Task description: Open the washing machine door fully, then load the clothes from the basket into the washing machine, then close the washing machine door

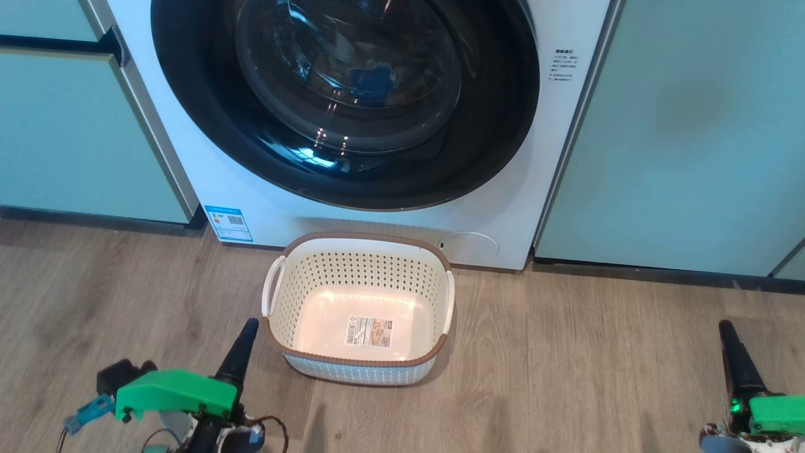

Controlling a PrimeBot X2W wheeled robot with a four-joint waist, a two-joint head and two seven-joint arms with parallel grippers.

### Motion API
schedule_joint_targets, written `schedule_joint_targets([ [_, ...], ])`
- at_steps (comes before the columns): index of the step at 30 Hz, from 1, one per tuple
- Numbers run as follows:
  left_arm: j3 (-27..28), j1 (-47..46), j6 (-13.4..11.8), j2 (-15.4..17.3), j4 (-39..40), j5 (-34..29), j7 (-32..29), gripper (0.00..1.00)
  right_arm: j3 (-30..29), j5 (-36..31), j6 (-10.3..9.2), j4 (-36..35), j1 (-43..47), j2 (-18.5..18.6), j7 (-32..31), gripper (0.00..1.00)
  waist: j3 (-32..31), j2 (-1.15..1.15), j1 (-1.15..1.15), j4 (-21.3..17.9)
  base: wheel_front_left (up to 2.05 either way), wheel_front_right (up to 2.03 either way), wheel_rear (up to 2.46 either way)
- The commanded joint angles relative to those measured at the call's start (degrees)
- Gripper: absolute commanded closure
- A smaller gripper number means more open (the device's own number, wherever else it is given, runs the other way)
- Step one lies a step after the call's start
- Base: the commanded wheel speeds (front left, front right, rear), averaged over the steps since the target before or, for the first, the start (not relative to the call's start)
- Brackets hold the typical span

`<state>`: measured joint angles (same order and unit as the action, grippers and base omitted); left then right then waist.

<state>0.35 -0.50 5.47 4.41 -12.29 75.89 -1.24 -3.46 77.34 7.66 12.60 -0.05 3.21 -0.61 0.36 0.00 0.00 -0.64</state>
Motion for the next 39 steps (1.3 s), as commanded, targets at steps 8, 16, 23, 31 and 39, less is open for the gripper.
schedule_joint_targets([
  [8,3.11,-4.16,1.09,0.03,0.32,6.46,-1.64,1.00,0.07,6.30,-0.15,-0.59,-4.10,1.27,-1.63,1.00,-0.06,0.00,0.00,0.22,0.00,0.00,0.00],
  [16,3.83,-4.76,1.48,-0.21,-0.54,11.11,-2.71,1.00,-0.34,10.70,-0.16,0.21,-4.88,1.25,-2.69,1.00,-0.11,0.00,0.00,0.40,0.00,0.00,0.00],
  [23,4.66,-5.45,1.94,-0.49,-1.53,16.43,-3.93,1.00,-0.82,15.71,-0.17,1.13,-5.78,1.23,-3.92,1.00,-0.16,0.00,0.00,0.60,0.00,0.00,0.00],
  [31,4.93,-5.58,2.02,-0.62,-1.72,17.31,-4.25,1.00,-1.07,16.49,-0.17,1.31,-5.96,1.11,-4.27,1.00,-0.17,0.00,0.00,0.64,0.00,0.00,0.00],
  [39,5.05,-5.59,2.02,-0.71,-1.72,17.21,-4.35,1.00,-1.26,16.33,-0.17,1.32,-5.97,0.97,-4.43,1.00,-0.18,0.00,0.00,0.64,0.00,0.00,0.00],
])
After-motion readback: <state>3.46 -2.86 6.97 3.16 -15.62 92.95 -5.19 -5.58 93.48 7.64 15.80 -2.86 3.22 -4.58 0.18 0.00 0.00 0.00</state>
